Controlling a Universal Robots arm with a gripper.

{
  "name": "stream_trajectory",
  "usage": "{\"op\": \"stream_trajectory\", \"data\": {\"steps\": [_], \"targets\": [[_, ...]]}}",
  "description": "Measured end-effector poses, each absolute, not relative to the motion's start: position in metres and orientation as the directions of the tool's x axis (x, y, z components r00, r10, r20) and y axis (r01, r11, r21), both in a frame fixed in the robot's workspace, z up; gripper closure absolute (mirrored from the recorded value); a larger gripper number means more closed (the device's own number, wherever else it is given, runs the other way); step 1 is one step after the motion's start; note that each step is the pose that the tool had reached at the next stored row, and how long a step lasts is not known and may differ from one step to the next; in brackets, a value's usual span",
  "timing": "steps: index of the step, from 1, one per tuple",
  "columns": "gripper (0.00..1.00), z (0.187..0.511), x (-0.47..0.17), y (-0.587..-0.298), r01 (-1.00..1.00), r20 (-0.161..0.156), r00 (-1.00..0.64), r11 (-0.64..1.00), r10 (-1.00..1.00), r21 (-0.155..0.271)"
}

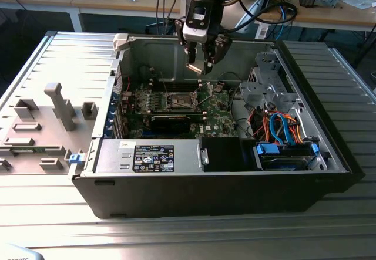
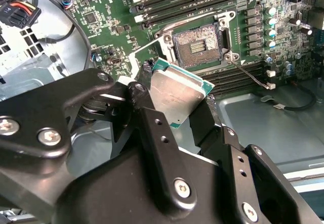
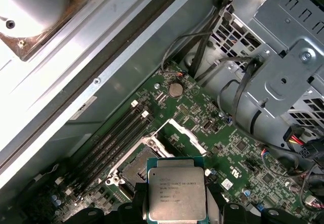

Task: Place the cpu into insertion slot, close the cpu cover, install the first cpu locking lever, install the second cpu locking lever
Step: 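Place the cpu into insertion slot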

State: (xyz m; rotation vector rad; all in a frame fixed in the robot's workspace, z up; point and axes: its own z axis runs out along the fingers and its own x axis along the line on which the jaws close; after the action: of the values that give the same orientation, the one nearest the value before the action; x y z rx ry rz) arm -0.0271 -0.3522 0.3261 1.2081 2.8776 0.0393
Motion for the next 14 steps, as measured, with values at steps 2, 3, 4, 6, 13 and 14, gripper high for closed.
{"op": "stream_trajectory", "data": {"steps": [2,3,4,6,13,14], "targets": [[0.45,0.3261,-0.0271,-0.3522,0.715,-0.009,-0.699,0.699,0.715,0.031],[0.45,0.3261,-0.0271,-0.3522,0.715,-0.010,-0.698,0.698,0.716,0.031],[0.45,0.3260,-0.0271,-0.3522,0.716,-0.010,-0.698,0.698,0.716,0.031],[0.45,0.3260,-0.0271,-0.3522,0.716,-0.010,-0.697,0.697,0.717,0.030],[0.45,0.3260,-0.0271,-0.3522,0.719,-0.010,-0.695,0.695,0.719,0.030],[0.45,0.3260,-0.0271,-0.3522,0.719,-0.010,-0.695,0.695,0.719,0.030]]}}
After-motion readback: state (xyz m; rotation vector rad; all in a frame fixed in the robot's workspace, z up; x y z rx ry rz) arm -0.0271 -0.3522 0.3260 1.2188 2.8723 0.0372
